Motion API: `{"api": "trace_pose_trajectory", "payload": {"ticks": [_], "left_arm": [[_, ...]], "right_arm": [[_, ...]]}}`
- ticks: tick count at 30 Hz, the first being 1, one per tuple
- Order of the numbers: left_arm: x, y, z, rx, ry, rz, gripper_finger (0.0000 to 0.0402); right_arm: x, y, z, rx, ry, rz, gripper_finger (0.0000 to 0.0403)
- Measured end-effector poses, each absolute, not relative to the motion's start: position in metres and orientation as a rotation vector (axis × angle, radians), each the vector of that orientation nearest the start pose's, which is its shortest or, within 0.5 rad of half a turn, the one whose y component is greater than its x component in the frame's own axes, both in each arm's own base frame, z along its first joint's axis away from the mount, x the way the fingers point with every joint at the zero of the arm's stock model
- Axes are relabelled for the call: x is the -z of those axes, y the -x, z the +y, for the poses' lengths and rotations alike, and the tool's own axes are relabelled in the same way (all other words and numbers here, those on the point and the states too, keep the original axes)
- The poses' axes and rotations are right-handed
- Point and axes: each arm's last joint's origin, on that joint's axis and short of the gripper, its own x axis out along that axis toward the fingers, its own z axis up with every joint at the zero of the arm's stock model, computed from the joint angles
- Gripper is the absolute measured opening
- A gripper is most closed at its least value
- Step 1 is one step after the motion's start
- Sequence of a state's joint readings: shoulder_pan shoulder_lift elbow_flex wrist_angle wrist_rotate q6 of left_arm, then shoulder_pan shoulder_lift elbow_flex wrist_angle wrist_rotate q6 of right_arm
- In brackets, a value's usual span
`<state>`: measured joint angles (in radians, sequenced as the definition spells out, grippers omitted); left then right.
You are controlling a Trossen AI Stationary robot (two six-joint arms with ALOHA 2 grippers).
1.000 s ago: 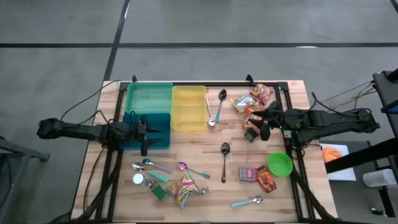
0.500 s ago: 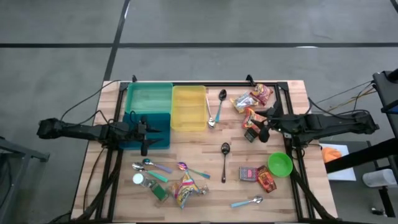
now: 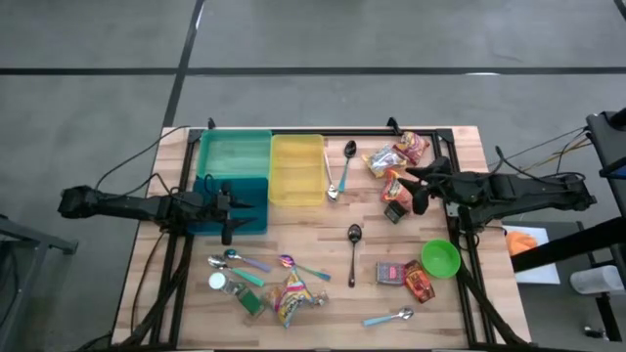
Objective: Pick & Place Food Item
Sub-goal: Put the orange noodle pack into the yellow bin
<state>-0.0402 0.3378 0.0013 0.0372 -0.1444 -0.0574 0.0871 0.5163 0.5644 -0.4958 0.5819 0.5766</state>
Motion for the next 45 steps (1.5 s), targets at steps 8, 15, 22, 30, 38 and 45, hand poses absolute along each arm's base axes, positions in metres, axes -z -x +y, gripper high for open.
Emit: {"api": "trace_pose_trajectory", "payload": {"ticks": [8, 15, 22, 30, 38, 45], "left_arm": [[-0.138, -0.114, 0.000, -0.112, 0.029, 0.295, 0.0189], [-0.138, -0.114, 0.000, -0.112, 0.029, 0.295, 0.0189], [-0.138, -0.114, 0.000, -0.112, 0.029, 0.295, 0.0189], [-0.138, -0.114, 0.000, -0.112, 0.029, 0.295, 0.0189], [-0.138, -0.114, 0.000, -0.112, 0.029, 0.295, 0.0189], [-0.138, -0.114, -0.001, -0.111, 0.029, 0.295, 0.0189]], "right_arm": [[-0.258, -0.120, -0.002, 0.482, -0.519, 0.347, 0.0212], [-0.253, -0.116, -0.002, 0.540, -0.652, 0.358, 0.0212], [-0.243, -0.108, -0.003, 0.646, -0.766, 0.443, 0.0212], [-0.232, -0.093, -0.005, 0.849, -0.968, 0.524, 0.0212], [-0.224, -0.090, -0.006, 0.926, -1.000, 0.508, 0.0212], [-0.221, -0.096, -0.007, 0.960, -0.993, 0.527, 0.0212]]}}
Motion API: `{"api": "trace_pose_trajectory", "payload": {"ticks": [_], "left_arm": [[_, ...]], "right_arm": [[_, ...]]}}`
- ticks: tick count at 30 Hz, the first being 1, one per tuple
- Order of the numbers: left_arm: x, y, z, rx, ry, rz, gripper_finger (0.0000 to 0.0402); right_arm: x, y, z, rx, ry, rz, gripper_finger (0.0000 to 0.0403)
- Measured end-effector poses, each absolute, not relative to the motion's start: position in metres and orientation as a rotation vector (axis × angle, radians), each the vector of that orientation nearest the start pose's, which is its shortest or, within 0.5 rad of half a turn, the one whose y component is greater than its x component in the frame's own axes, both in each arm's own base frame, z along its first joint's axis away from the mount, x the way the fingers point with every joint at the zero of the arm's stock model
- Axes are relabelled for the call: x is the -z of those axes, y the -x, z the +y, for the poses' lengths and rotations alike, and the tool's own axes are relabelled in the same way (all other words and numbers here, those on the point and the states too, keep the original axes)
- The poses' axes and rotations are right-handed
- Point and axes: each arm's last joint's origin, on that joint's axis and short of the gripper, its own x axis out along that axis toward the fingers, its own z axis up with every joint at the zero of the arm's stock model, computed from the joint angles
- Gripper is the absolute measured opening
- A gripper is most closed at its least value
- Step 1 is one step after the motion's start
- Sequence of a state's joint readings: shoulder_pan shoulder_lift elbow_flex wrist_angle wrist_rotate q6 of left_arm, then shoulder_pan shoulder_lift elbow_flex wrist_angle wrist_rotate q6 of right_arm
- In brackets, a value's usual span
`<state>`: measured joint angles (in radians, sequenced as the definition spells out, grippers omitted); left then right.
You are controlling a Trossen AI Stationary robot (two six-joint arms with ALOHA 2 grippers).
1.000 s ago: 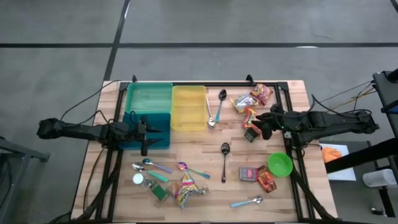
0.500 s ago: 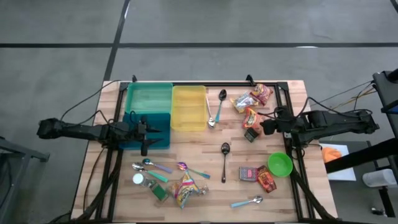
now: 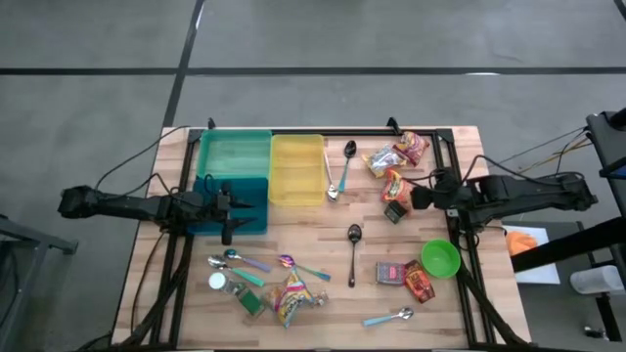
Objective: Pick & Place Food Item
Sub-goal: Put the orange noodle pack into the yellow bin
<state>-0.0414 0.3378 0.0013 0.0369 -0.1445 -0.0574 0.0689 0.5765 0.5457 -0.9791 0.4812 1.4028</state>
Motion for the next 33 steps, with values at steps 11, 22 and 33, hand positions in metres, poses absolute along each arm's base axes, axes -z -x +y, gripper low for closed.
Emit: {"api": "trace_pose_trajectory", "payload": {"ticks": [11, 22, 33], "left_arm": [[-0.138, -0.114, -0.001, -0.111, 0.029, 0.295, 0.0189], [-0.138, -0.114, -0.001, -0.111, 0.029, 0.295, 0.0189], [-0.138, -0.114, 0.000, -0.112, 0.029, 0.295, 0.0189]], "right_arm": [[-0.208, -0.119, -0.006, 1.079, -1.009, 0.658, 0.0212], [-0.207, -0.119, -0.014, 1.174, -1.082, 0.621, 0.0216], [-0.209, -0.124, -0.022, 1.171, -0.915, 0.574, 0.0320]]}}
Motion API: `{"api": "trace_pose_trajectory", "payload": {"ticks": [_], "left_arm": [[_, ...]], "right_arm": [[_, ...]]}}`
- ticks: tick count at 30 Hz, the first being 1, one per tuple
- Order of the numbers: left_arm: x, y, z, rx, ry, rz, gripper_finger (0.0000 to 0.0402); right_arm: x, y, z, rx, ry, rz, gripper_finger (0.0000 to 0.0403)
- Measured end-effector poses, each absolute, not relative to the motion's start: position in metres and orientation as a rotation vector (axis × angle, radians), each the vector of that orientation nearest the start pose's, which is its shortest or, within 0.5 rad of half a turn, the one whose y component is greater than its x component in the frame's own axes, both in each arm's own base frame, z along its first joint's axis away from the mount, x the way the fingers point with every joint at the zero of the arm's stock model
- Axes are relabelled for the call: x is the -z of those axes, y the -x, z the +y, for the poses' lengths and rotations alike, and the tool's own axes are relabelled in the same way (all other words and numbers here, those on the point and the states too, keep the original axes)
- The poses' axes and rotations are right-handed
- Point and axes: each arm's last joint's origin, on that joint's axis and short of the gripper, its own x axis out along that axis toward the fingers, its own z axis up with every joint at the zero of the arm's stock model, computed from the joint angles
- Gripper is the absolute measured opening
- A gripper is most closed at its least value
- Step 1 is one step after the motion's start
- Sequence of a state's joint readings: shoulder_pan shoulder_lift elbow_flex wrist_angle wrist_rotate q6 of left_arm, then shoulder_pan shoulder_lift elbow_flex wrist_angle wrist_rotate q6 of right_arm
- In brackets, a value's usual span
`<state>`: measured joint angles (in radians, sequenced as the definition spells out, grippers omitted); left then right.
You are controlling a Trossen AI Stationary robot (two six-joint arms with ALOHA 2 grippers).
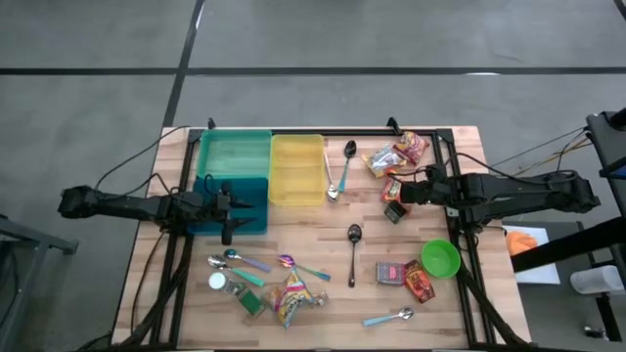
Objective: Pick & Place Food Item
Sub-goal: Put the orange noodle pack into the yellow bin
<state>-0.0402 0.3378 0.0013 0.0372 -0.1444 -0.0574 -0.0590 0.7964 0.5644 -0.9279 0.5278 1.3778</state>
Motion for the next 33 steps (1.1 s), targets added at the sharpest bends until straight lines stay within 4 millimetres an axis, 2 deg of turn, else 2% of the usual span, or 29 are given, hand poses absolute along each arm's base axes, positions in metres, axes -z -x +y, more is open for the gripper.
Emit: {"api": "trace_pose_trajectory", "payload": {"ticks": [3, 9, 19, 25, 33], "left_arm": [[-0.138, -0.114, 0.000, -0.112, 0.029, 0.295, 0.0189], [-0.138, -0.114, 0.000, -0.112, 0.030, 0.295, 0.0189], [-0.138, -0.114, 0.000, -0.112, 0.029, 0.295, 0.0189], [-0.138, -0.114, 0.000, -0.112, 0.029, 0.295, 0.0189], [-0.138, -0.114, 0.000, -0.112, 0.029, 0.295, 0.0189]], "right_arm": [[-0.211, -0.128, -0.023, 1.126, -0.869, 0.576, 0.0328], [-0.210, -0.142, -0.032, 0.999, -0.598, 0.681, 0.0329], [-0.204, -0.158, -0.062, 0.942, -0.552, 0.905, 0.0329], [-0.202, -0.174, -0.077, 0.890, -0.421, 0.980, 0.0329], [-0.192, -0.188, -0.093, 0.920, -0.422, 1.067, 0.0329]]}}
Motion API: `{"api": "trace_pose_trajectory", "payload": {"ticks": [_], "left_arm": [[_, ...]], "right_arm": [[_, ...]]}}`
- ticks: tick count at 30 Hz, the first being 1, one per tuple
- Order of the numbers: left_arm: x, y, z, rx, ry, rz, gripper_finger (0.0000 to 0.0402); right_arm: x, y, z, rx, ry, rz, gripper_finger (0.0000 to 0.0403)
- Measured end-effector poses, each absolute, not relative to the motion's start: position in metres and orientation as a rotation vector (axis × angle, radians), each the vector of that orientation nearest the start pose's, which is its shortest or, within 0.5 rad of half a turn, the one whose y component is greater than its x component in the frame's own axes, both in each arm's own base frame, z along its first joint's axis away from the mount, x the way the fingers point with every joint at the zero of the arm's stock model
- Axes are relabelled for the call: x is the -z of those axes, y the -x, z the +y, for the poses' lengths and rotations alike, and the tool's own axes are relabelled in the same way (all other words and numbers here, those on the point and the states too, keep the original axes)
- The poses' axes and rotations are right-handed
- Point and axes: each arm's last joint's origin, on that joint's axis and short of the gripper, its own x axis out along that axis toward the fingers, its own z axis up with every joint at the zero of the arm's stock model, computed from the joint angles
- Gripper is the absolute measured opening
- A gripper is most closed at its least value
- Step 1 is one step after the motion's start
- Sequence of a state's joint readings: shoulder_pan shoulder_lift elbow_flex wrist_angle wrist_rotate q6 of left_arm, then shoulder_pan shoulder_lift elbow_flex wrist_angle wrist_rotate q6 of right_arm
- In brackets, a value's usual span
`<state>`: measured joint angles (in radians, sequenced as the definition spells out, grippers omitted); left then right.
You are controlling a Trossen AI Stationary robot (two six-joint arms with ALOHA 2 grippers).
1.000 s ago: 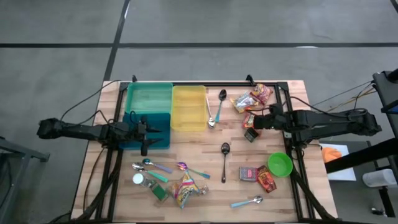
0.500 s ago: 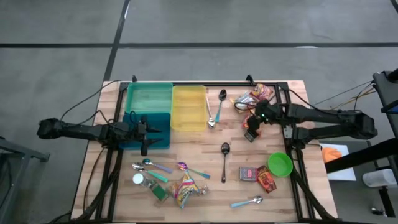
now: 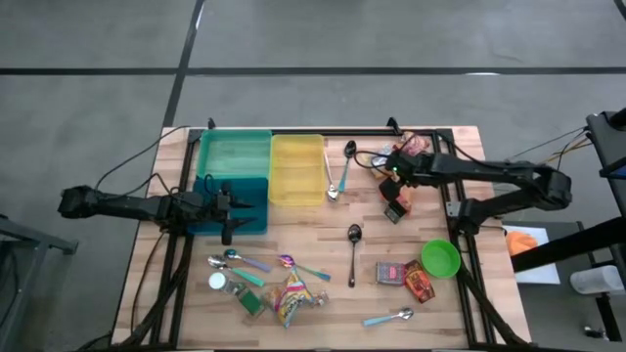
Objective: Pick & Place Food Item
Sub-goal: Put the orange noodle pack into the yellow bin
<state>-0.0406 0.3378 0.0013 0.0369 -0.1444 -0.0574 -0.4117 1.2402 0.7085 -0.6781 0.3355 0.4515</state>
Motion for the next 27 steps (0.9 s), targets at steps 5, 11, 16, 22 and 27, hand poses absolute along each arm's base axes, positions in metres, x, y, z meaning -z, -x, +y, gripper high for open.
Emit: {"api": "trace_pose_trajectory", "payload": {"ticks": [5, 11, 16, 22, 27], "left_arm": [[-0.138, -0.114, 0.000, -0.111, 0.029, 0.295, 0.0189], [-0.138, -0.114, 0.000, -0.112, 0.029, 0.295, 0.0189], [-0.138, -0.114, 0.000, -0.112, 0.030, 0.295, 0.0189], [-0.138, -0.114, 0.000, -0.112, 0.029, 0.295, 0.0189], [-0.138, -0.114, 0.000, -0.112, 0.029, 0.295, 0.0189]], "right_arm": [[-0.183, -0.190, -0.103, 0.943, -0.439, 1.108, 0.0329], [-0.173, -0.193, -0.115, 0.889, -0.455, 1.137, 0.0329], [-0.164, -0.196, -0.122, 0.885, -0.449, 1.162, 0.0329], [-0.153, -0.200, -0.125, 0.886, -0.456, 1.202, 0.0329], [-0.147, -0.201, -0.126, 0.888, -0.459, 1.219, 0.0329]]}}
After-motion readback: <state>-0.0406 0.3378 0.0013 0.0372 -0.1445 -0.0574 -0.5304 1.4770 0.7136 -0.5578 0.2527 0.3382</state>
